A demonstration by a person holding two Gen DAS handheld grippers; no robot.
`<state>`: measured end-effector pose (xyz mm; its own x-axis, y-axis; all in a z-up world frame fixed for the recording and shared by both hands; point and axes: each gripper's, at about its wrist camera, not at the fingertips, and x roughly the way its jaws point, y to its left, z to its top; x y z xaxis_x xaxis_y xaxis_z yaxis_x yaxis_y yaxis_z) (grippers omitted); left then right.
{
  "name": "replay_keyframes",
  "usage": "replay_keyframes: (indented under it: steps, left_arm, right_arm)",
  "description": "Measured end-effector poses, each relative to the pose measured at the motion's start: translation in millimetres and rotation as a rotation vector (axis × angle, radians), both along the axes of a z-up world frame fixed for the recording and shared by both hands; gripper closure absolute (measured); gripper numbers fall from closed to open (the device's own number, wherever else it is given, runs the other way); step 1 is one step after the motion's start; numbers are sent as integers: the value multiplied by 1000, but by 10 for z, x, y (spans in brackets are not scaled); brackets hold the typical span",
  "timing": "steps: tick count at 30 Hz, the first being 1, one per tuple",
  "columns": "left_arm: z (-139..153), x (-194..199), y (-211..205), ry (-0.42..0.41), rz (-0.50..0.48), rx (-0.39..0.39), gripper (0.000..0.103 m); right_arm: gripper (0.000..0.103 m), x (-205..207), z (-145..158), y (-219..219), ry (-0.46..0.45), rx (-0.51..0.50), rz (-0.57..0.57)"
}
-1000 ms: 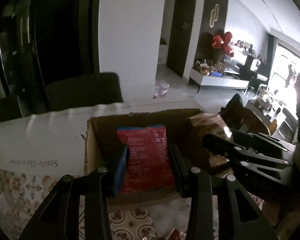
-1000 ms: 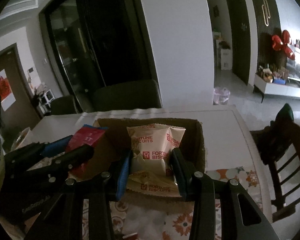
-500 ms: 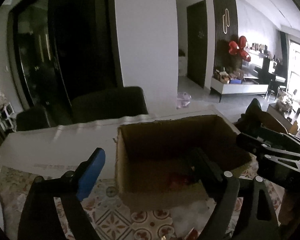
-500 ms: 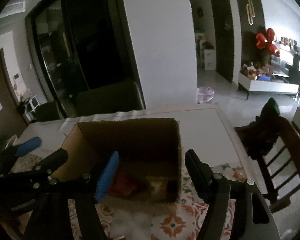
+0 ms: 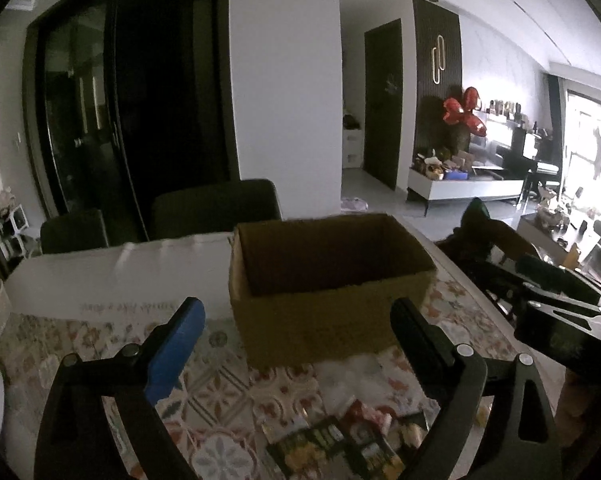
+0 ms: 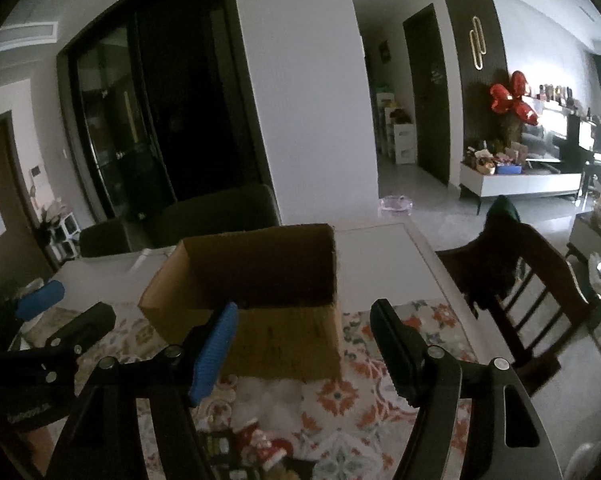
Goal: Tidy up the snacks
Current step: 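Open both tools and withdraw them from the box toward the snacks, then grasp the yellow round snack with the right tool while the left tool grasps a green packet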
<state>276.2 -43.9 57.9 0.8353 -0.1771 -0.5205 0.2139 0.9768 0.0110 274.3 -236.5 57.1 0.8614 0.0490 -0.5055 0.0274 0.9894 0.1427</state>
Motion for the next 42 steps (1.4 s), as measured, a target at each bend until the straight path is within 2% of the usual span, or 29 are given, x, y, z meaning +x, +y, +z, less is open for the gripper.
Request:
replay_keyframes:
  steps: [9,16,24,30,34,42]
  left_arm:
    - [-293,-371,-59,65,21,-23,8]
    - [-578,-632,-187,102,29,-8,8]
    - [-980,-661,-349,184,13,49,8]
    - [-1235,-572,-451,248,8,63,8]
    - [-1423,-494,-490,311,8,51,8]
    - [-1643,-339,-540,379,15,45,8]
  right_arm:
    - [33,-528,-142,-64,-33,-116,-107]
    - [33,-841,-348,-250,-13,-99,-176]
    - [33,-1014,-777,-419,90,-73,-211]
    - [33,-1033,-1078,-516,173,-68,-222]
    - [33,-1009,-1245,-556,215,-62,-230]
    - [34,-919,-1518,-548,285,-32,-203]
